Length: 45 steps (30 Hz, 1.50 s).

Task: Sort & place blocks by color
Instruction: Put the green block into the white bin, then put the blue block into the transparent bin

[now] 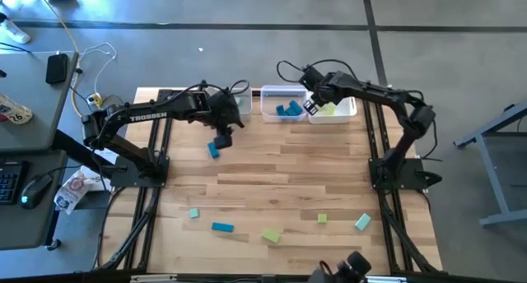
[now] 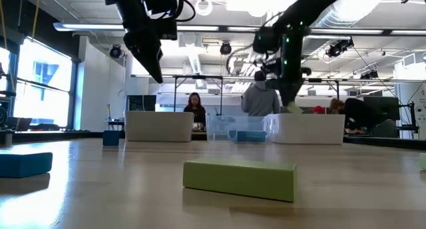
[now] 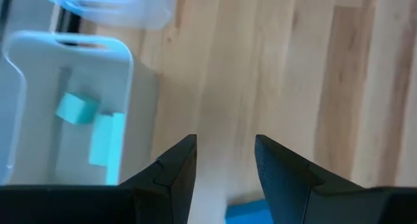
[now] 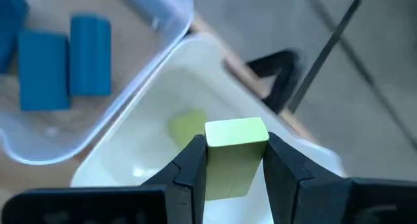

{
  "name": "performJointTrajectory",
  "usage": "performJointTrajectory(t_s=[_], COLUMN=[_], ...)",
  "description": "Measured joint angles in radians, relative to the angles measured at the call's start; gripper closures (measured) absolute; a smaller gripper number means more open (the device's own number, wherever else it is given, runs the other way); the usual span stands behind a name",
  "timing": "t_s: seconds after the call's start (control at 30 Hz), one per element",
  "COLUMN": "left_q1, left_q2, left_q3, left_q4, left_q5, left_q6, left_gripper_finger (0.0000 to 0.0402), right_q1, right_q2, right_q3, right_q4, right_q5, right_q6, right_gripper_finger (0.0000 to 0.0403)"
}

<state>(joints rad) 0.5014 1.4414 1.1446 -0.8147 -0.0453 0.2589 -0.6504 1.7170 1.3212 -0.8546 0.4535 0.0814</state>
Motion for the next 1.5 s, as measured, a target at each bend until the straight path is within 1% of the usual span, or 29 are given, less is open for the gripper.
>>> performJointTrajectory(t_s=[0.17,0.37,0.47,0.57,0.7,0.83,1.0,1.13,1.27,1.33,1.5], left_q1=[-0.002,-0.01,-0.016,-0.028,-0.042,-0.052,-0.058,-0.058,-0.067,-0.077,-0.091], left_q2=[0.0,0.0,0.0,0.0,0.0,0.0,0.0,0.0,0.0,0.0,0.0], left_q3=[0.0,0.0,-0.001,-0.001,-0.001,-0.001,-0.001,-0.001,-0.001,-0.001,-0.001], left_q4=[-0.056,-0.126,-0.141,-0.172,-0.196,-0.23,-0.278,-0.289,-0.289,-0.289,-0.289], left_q5=[0.033,0.035,0.037,0.042,0.042,0.042,0.04,0.032,-0.005,-0.019,-0.024], left_q6=[-0.038,-0.099,-0.132,-0.172,-0.295,-0.42,-0.631,-0.799,-0.939,-0.985,-1.008], left_gripper_finger=[0.0259,0.0259,0.0259,0.0259,0.0259,0.0259,0.0259,0.0259,0.0259,0.0259,0.0259], right_q1=[-0.027,-0.042,-0.044,-0.044,-0.043,-0.043,-0.043,-0.043,-0.043,-0.042,-0.04], right_q2=[0.074,0.101,0.101,0.101,0.101,0.101,0.083,0.046,0.003,-0.018,-0.065], right_q3=[0.0,0.0,0.0,0.0,0.0,0.0,0.0,0.0,0.0,0.0,0.0], right_q4=[-0.019,-0.025,-0.034,-0.048,-0.059,-0.083,-0.095,-0.071,-0.041,-0.04,-0.053], right_q5=[-0.021,-0.046,-0.053,-0.053,-0.027,-0.029,-0.027,0.011,0.006,-0.003,-0.081], right_q6=[-0.017,-0.019,-0.019,-0.019,-0.019,-0.034,-0.03,-0.002,0.004,0.019,0.054], right_gripper_finger=[0.0313,0.0311,0.0296,0.0268,0.0224,0.0199,0.0193,0.0193,0.0192,0.0192,0.0192])
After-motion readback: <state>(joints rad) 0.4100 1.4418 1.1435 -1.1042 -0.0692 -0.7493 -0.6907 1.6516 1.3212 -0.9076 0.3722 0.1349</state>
